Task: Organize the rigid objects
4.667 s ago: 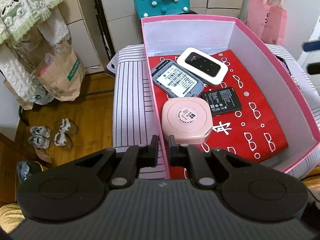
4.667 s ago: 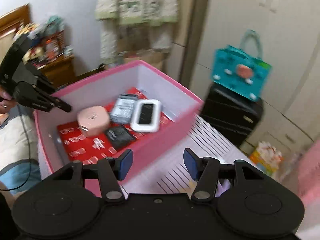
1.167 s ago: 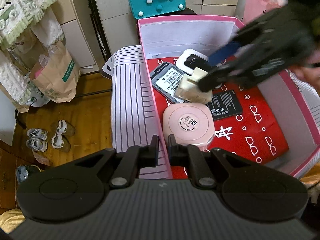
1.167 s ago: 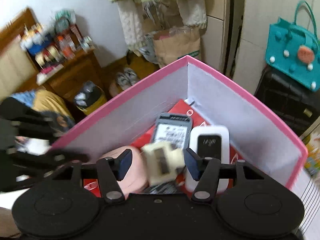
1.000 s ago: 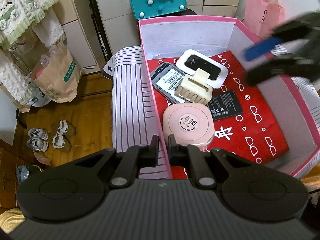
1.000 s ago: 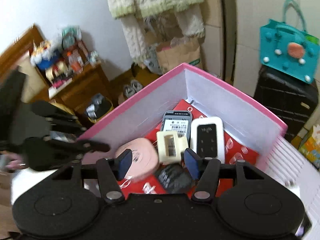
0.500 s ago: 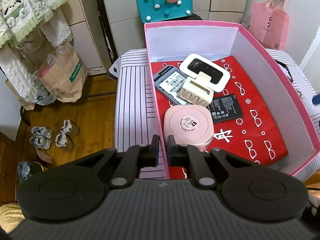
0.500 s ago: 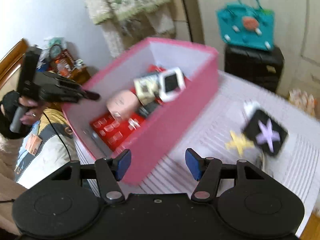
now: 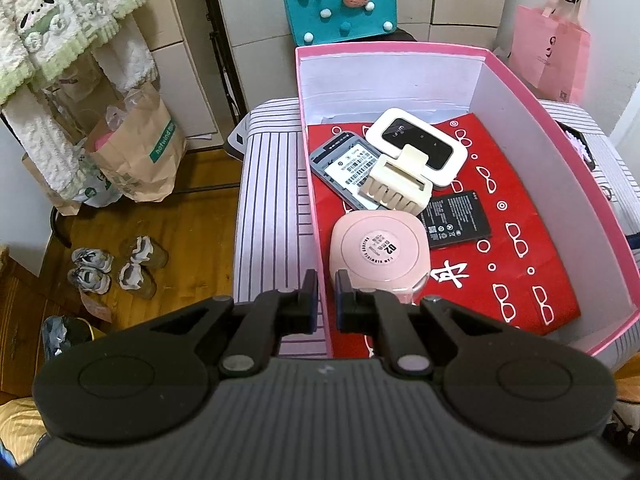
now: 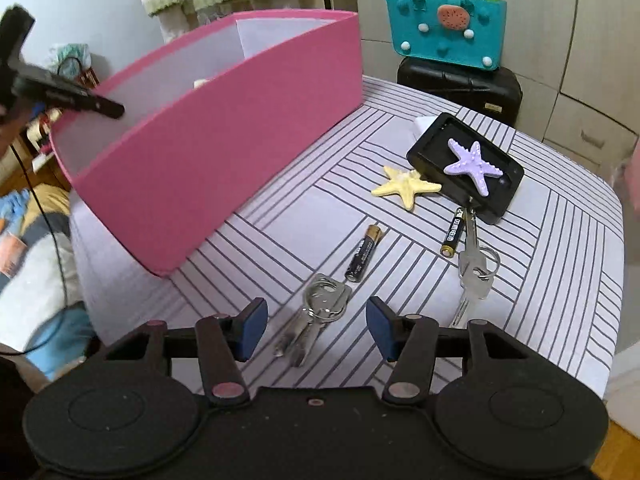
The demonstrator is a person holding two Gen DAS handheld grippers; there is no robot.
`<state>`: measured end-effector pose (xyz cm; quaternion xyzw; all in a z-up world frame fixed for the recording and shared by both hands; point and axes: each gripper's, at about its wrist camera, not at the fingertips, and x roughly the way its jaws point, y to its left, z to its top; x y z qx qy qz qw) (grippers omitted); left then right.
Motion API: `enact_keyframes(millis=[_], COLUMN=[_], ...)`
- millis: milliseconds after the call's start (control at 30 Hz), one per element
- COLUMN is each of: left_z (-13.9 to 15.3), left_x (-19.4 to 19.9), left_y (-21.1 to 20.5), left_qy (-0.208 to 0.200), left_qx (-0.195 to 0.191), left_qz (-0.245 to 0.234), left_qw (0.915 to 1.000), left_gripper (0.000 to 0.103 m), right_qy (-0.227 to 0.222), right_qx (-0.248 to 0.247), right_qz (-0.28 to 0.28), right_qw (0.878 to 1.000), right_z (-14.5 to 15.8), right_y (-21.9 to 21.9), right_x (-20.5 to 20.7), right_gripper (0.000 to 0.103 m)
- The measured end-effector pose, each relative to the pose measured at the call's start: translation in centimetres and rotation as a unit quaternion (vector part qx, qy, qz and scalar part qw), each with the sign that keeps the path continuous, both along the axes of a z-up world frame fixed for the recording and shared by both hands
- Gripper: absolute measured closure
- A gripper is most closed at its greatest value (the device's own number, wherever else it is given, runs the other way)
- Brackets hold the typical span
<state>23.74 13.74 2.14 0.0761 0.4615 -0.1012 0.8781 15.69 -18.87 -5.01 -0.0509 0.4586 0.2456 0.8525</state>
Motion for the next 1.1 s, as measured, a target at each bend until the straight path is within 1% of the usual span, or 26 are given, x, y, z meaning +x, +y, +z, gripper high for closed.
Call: enact_keyframes(millis=[67,133,167,200,233,333,367,400,433,467,533,633,800,900,1000,1100], left_z=[0.0,0.0,0.0,-0.1,-0.1,-0.2,-0.2,-0.2,-0.3,-0.2,-0.2,-0.2,-0.3,-0.3,-0.3,-0.3], left_x=[0.0,0.1,0.0,0.0,0.0,0.0,0.0,0.1,0.1,0.2,0.2,0.2,0.2,0.2,0.2,0.3], left_y=[-0.1,-0.1,-0.1,-0.1,-0.1,-0.1,0.0,0.0,0.1,0.1,0.1,0.1,0.2,0.2,0.2,0.3], left_qy=[0.001,0.0,0.0,-0.002,-0.002,0.001,0.004,0.006,0.006,0.006,0.006,0.006,0.007,0.007,0.007,0.01], left_qx=[0.0,0.001,0.0,0.001,0.0,-0.002,-0.005,-0.007,-0.008,-0.007,-0.008,-0.007,-0.009,-0.009,-0.009,-0.012], left_qz=[0.002,0.003,0.004,0.002,0.002,0.002,0.003,0.003,0.003,0.003,0.002,0.002,0.001,0.0,-0.001,-0.001], left_qw=[1.0,1.0,1.0,1.0,1.0,1.0,1.0,0.9999,0.9999,1.0,0.9999,1.0,0.9999,0.9999,0.9999,0.9999], left_gripper=[0.096,0.095,0.095,0.095,0.095,0.095,0.095,0.095,0.095,0.095,0.095,0.095,0.095,0.095,0.095,0.096], right_qy=[0.002,-0.017,-0.022,-0.03,-0.036,-0.026,-0.026,-0.029,-0.04,-0.04,-0.023,-0.008,0.012,0.017,0.032,0.03], right_qx=[-0.005,-0.01,-0.015,-0.024,-0.031,-0.021,-0.02,-0.015,-0.006,-0.001,0.011,0.017,0.048,0.052,0.073,0.082], right_qz=[0.001,0.003,0.002,0.003,0.006,0.001,0.001,-0.002,-0.008,-0.006,-0.006,-0.012,-0.022,-0.024,-0.038,-0.039], right_qw=[1.0,1.0,1.0,0.999,0.999,0.999,0.999,0.999,0.999,0.999,1.0,1.0,0.999,0.998,0.996,0.995], right_z=[-0.6,-0.7,-0.7,-0.7,-0.6,-0.5,-0.4,-0.2,0.3,0.7,0.9,0.6,0.6,0.6,0.7,1.6], right_y=[0.2,0.5,0.7,0.8,0.9,0.7,0.7,0.7,0.5,0.4,0.2,0.2,-0.2,-0.3,-0.7,-0.7], right_x=[0.2,0.0,0.1,0.1,0.2,0.9,1.0,1.0,1.0,1.0,1.5,2.0,3.1,3.6,4.1,4.3], right_gripper=[0.048,0.055,0.064,0.076,0.077,0.078,0.083,0.095,0.097,0.097,0.097,0.097,0.097,0.097,0.097,0.097])
